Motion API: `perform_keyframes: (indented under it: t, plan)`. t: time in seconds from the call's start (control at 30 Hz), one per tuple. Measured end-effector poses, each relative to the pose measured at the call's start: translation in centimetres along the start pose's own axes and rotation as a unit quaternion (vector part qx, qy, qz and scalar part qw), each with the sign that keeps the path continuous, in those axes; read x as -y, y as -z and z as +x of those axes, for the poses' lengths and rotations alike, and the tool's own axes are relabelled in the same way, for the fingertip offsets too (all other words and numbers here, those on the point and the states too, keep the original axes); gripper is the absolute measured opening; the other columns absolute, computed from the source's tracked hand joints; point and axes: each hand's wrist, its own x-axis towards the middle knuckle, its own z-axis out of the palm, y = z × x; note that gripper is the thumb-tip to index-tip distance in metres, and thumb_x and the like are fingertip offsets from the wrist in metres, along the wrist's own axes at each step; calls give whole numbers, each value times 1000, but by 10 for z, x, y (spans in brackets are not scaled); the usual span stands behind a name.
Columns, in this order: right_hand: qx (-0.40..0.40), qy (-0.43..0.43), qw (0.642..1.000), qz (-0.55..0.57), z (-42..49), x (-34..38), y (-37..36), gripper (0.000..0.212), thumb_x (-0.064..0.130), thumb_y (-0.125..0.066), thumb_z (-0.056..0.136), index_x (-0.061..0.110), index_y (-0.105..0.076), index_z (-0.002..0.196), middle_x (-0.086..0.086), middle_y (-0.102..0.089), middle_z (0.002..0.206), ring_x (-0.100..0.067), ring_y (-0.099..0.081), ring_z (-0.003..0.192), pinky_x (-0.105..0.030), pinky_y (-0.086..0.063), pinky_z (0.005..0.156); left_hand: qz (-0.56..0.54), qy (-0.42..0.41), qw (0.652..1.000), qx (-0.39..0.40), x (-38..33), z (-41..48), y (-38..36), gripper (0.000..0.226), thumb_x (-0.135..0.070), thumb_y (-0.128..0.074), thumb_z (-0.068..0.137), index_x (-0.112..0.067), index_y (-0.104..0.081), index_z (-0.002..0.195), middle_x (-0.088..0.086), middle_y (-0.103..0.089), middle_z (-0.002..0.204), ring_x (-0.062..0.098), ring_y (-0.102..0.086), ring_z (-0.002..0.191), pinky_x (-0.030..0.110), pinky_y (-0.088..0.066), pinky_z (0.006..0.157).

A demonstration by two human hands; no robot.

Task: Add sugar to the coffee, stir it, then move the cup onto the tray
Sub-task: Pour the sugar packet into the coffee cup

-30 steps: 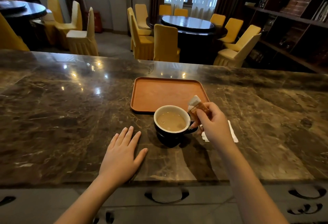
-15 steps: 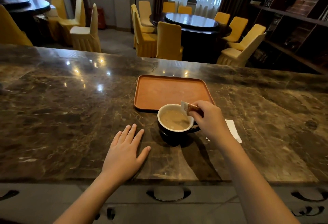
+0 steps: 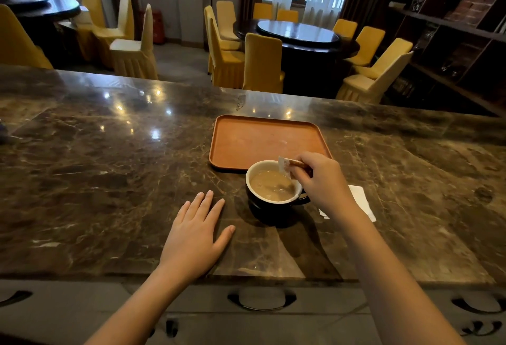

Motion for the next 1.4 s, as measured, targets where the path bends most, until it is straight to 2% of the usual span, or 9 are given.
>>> perform_keyframes:
  t: [0.07,0.17,0.37,0.5,0.67,0.87,1.07,1.27,1.4]
  plan:
    - [6,7,1000,-9,0,1,0,11,13,-53,88,11,-63,85,-1,-59,80,-9,-50,71,-22,-39,60,1,0,1000,3,0,0,1,80,-68,3,71,-29,-9,140,-2,-2,150,7,13,129,30,9,105]
    - [19,6,1000,-4,0,2,0,14,12,-49,90,10,-62,94,-2,-60,89,-15,-54,80,-27,-46,68,-2,0,1000,-1,0,0,0,79,-68,1,72,-28,-12,140,-1,-5,150,7,11,129,30,8,105]
    - [33,-16,999,-8,1,2,-1,8,15,-55,89,9,-59,87,-5,-60,86,-14,-53,74,-22,-43,62,3,0,1000,-1,0,0,1,77,-67,0,74,-28,-10,140,-2,-2,150,8,9,132,30,8,106]
    - [19,-20,1000,6,0,5,-1,7,19,-59,87,14,-56,82,3,-55,77,-5,-47,64,-17,-34,55,-10,-1,1000,-6,-1,-1,2,77,-66,-3,74,-27,-14,140,0,-7,151,8,9,130,30,7,106]
    - [13,-15,1000,15,1,6,-1,10,19,-60,86,16,-56,78,8,-52,70,-5,-48,63,-19,-36,56,-6,-1,1000,-4,-1,0,1,77,-67,-1,74,-28,-11,140,-1,-5,151,7,10,130,30,8,106]
    - [19,1,1000,-2,3,3,-3,11,14,-56,88,9,-63,82,-4,-61,76,-8,-49,64,-20,-37,55,-7,-2,1000,-3,0,-1,1,77,-67,-2,75,-28,-12,140,-1,-5,151,7,10,130,30,8,106]
    - [2,-24,1000,15,2,5,-2,20,21,-61,86,19,-50,69,10,-48,62,-6,-45,58,-18,-31,52,-4,-2,1000,-2,1,0,0,76,-68,-2,75,-29,-11,140,-2,-5,151,7,11,129,30,8,106]
    - [8,-24,1000,10,3,4,-3,13,22,-55,89,12,-51,83,9,-48,68,-9,-48,61,-21,-39,52,1,-3,1000,-2,1,1,-1,76,-68,-1,75,-29,-11,140,-2,-5,151,7,11,129,30,8,106]
    - [17,-29,999,7,3,3,-2,14,24,-60,86,13,-52,81,7,-50,69,-8,-47,61,-20,-36,53,-3,-2,1000,-6,1,1,-1,75,-67,-4,76,-29,-13,140,-1,-6,150,7,9,129,31,7,106]
